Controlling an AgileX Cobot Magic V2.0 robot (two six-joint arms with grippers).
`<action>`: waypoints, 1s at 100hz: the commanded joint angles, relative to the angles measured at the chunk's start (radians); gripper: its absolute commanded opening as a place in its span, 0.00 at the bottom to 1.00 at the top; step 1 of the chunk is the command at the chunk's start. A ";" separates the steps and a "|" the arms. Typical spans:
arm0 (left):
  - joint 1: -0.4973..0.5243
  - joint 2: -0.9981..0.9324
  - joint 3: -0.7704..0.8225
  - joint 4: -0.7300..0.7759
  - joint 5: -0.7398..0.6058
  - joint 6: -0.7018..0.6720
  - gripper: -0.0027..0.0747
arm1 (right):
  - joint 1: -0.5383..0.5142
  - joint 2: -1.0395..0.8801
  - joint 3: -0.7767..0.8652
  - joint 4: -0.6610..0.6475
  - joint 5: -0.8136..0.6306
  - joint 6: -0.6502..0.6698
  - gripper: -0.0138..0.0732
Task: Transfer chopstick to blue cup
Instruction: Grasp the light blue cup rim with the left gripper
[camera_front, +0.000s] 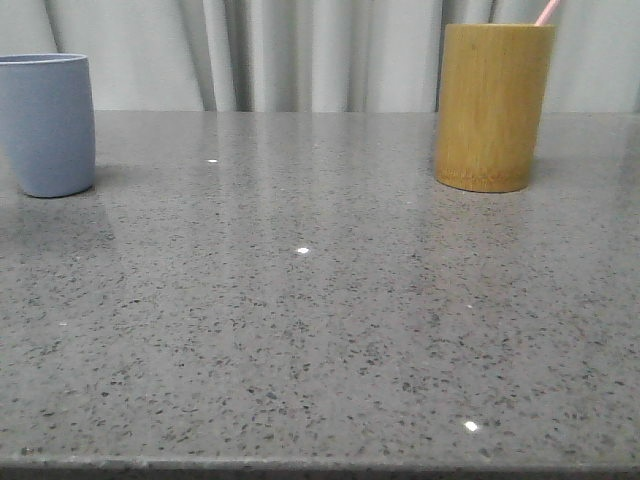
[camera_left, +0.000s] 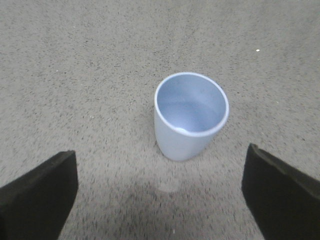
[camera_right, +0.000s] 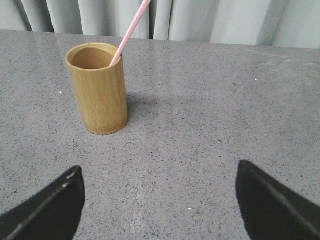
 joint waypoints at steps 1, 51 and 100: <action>0.002 0.083 -0.094 -0.011 -0.041 0.002 0.86 | -0.003 0.017 -0.034 0.004 -0.062 -0.003 0.86; 0.002 0.431 -0.235 -0.011 -0.006 0.007 0.86 | -0.003 0.017 -0.034 0.004 -0.061 -0.003 0.86; 0.000 0.472 -0.280 -0.057 -0.014 0.009 0.01 | -0.003 0.017 -0.034 0.004 -0.061 -0.003 0.86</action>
